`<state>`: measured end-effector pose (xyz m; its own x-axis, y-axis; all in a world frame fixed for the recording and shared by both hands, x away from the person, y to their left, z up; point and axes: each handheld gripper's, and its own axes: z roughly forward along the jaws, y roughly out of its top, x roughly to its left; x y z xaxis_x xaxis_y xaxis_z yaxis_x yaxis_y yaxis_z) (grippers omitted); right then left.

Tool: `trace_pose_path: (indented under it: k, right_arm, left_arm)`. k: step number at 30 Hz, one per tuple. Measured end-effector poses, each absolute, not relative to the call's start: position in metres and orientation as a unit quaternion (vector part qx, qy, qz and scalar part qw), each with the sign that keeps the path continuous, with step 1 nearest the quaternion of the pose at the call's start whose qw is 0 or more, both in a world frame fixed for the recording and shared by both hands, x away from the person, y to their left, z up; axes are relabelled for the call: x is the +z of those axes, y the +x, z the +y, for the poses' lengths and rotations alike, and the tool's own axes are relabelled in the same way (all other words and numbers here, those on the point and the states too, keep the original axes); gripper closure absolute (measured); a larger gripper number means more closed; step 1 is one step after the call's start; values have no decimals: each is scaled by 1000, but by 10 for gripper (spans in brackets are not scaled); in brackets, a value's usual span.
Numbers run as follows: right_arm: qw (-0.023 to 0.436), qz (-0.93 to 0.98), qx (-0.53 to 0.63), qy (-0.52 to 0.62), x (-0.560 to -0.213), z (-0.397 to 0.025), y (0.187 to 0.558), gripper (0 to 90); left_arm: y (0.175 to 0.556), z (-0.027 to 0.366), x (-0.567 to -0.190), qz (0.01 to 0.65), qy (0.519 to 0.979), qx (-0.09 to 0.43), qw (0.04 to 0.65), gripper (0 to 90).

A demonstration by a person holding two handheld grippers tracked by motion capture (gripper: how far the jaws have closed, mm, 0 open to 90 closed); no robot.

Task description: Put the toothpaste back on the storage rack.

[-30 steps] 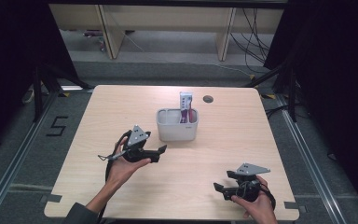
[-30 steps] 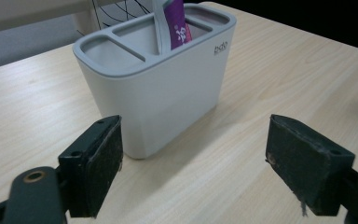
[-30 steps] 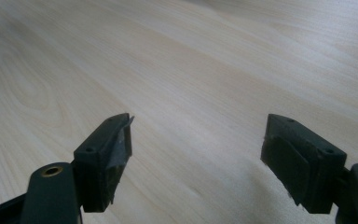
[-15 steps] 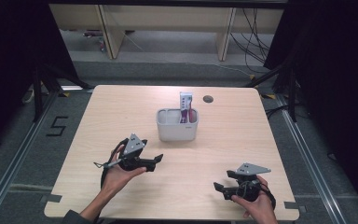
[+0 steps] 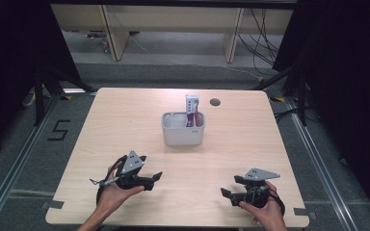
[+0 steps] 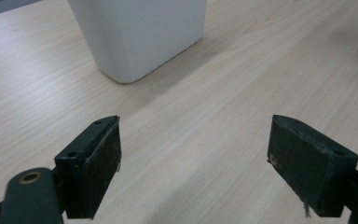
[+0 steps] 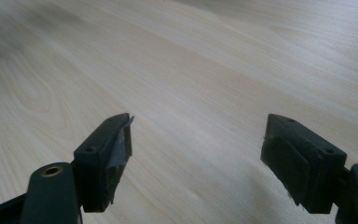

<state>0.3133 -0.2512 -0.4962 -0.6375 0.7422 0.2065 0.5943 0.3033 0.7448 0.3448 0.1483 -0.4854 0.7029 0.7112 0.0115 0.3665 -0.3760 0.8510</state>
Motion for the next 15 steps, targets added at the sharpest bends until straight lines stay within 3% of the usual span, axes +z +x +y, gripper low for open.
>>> trace_pose_path:
  k: [15]
  right_arm:
    - [91, 809, 414, 407, -495, -250, 312, 250]
  left_arm:
    - [311, 163, -502, 327, 822, 188, 426, 168]
